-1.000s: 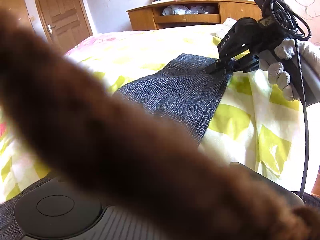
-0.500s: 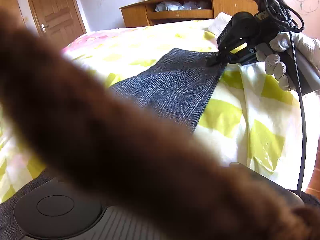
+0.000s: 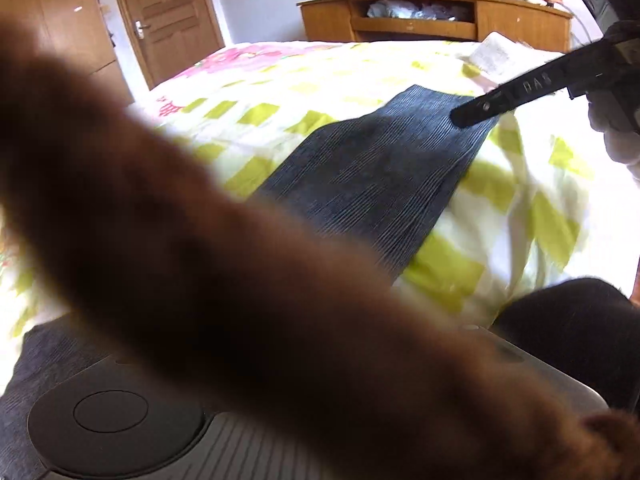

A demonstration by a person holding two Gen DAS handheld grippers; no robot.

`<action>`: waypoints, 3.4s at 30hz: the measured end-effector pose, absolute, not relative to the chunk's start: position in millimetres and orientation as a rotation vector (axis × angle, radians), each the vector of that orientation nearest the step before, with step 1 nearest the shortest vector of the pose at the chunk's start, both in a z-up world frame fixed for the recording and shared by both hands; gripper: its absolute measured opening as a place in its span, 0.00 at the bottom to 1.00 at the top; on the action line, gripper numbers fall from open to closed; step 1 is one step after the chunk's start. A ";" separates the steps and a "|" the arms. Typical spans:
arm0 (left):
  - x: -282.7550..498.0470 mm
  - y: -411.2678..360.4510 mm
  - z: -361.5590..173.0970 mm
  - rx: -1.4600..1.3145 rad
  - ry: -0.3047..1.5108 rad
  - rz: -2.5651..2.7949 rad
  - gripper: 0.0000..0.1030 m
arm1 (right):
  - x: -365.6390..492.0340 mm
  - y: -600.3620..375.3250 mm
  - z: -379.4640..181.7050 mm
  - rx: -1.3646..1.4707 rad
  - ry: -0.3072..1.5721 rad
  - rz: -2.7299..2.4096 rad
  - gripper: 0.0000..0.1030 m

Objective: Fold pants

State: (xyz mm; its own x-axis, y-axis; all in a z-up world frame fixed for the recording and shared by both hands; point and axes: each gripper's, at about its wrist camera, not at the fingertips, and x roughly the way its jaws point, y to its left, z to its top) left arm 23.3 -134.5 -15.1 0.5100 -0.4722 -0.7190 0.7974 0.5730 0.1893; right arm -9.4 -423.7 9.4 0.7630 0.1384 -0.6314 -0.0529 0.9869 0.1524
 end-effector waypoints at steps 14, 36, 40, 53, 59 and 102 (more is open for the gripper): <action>46.4 -48.0 -26.5 0.542 0.675 -0.720 0.46 | 32.0 -252.2 -37.7 -0.543 0.773 0.573 0.29; 63.8 -27.5 -18.4 0.463 0.689 -0.695 0.33 | 50.8 -213.7 -50.7 -0.653 0.693 0.601 0.34; 57.6 -24.9 -12.1 0.467 0.692 -0.730 0.22 | 50.4 -216.8 -29.2 -0.563 0.708 0.575 0.19; 37.4 -18.8 -23.1 0.526 0.736 -0.752 0.27 | 41.4 -211.3 -28.2 -0.507 0.777 0.603 0.21; 40.2 9.5 -5.0 0.448 0.719 -0.700 0.27 | 90.2 -236.4 9.8 -0.267 0.773 0.628 0.27; 88.8 56.7 -34.4 0.278 0.710 -0.647 0.33 | 293.4 -155.1 -48.4 0.117 1.012 0.812 0.19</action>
